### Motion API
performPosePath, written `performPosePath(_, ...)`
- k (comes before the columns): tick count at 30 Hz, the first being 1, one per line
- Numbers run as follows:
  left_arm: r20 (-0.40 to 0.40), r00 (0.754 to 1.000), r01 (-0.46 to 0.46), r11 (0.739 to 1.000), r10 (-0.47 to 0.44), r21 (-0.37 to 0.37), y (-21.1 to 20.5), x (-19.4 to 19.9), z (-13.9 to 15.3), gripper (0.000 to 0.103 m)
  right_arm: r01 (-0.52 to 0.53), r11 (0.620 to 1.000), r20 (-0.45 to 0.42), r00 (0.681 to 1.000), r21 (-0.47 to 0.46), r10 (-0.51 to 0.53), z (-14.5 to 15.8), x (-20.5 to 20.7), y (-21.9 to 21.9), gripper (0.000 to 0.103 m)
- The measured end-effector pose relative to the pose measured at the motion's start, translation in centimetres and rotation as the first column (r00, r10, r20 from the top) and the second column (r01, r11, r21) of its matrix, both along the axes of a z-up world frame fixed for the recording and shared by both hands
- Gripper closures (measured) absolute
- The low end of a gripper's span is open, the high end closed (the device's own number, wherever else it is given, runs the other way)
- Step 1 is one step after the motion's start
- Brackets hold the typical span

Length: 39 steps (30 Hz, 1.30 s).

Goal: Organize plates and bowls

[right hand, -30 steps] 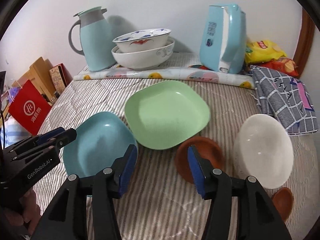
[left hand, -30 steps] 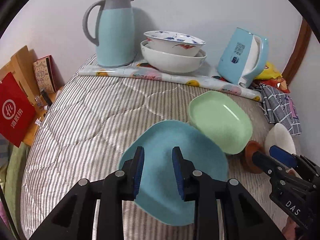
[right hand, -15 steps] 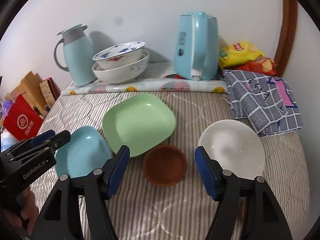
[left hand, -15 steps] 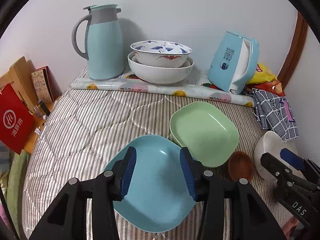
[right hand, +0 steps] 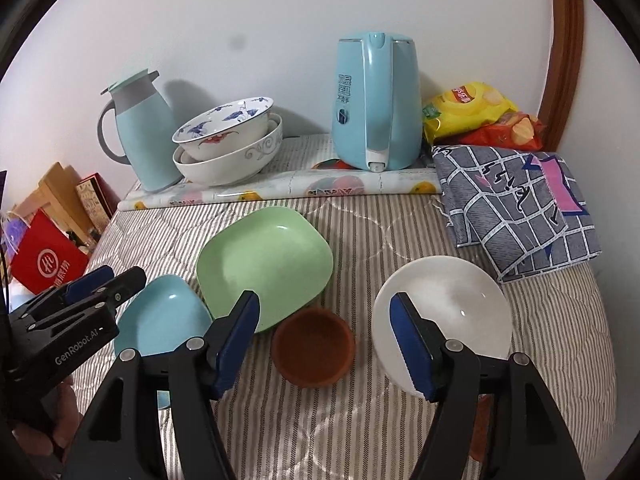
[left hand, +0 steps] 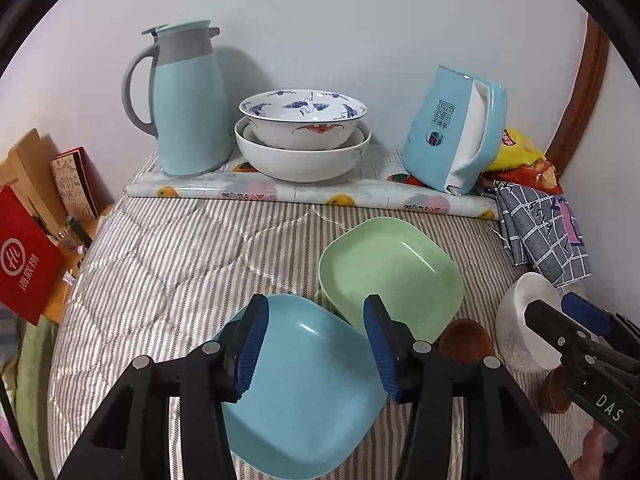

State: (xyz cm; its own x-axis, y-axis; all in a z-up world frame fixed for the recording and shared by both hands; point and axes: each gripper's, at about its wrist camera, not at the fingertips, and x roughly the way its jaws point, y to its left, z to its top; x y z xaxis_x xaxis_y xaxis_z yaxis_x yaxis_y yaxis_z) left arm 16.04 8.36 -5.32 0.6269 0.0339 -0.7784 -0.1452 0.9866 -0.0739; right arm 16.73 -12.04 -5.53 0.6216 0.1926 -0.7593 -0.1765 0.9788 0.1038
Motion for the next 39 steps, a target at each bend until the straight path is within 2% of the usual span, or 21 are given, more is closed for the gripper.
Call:
performPosePath(19,-0.046,0.999,-0.009,1.000,0.008,-0.016,0.8,4.3,-2.2,0.056,-0.016,1.000,-0.019,1.000,0.006,0.016,-1.0,4.7,0.4,0.036)
performPosePath(26,-0.064,0.998,0.000,1.000,-0.002,-0.025,0.9,6.5,-3.4,0.056,-0.043,0.999,-0.055,0.998,-0.008,0.043,-2.8,7.0,1.6,0.049)
performPosePath(39,-0.116,0.993,0.024,0.999,-0.029,-0.040,0.3,9.4,-6.1,0.056,-0.078,0.995,-0.090,0.993,-0.061,0.072,-6.2,9.8,3.2,0.052)
